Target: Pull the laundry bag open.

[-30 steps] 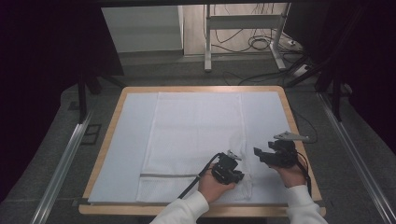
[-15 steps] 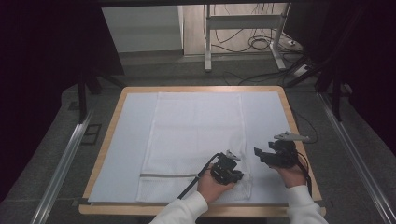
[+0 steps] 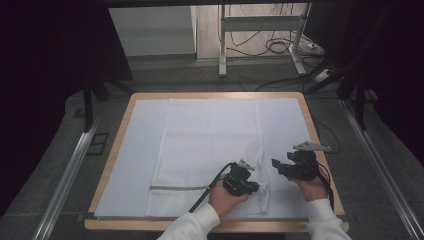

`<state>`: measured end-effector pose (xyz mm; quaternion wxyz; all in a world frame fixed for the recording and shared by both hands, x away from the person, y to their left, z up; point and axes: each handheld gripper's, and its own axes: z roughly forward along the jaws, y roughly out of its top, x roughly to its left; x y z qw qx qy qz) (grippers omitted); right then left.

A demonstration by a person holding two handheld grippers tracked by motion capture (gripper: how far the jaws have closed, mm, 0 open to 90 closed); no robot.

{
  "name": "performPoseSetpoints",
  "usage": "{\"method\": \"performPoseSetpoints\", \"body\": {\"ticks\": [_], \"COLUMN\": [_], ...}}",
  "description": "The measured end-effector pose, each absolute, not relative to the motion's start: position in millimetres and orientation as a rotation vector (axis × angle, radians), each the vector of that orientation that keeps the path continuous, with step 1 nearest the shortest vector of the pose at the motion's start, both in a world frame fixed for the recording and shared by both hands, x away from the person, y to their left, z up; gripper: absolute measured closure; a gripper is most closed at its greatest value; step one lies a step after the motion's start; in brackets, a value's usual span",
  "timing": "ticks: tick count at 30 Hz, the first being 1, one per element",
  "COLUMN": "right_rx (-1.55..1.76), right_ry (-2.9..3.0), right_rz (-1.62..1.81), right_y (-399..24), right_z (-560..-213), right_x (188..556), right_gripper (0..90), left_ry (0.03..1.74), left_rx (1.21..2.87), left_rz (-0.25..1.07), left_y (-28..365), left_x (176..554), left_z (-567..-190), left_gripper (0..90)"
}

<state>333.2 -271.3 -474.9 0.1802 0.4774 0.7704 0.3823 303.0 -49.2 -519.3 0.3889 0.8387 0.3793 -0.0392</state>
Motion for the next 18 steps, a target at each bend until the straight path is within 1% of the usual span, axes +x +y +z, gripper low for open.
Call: {"method": "performPoseSetpoints", "body": {"ticks": [18], "right_rx": [1.355], "right_ry": [2.213], "right_rz": [1.113], "right_y": [-269.4], "right_z": [-473.4], "right_x": [330.0], "right_gripper": [31.0], "left_ry": [0.976], "left_rx": [2.085], "left_rz": [-0.152], "left_y": [-32.6], "left_x": [305.2], "left_z": [-515.8], "left_gripper": [86.5]}}
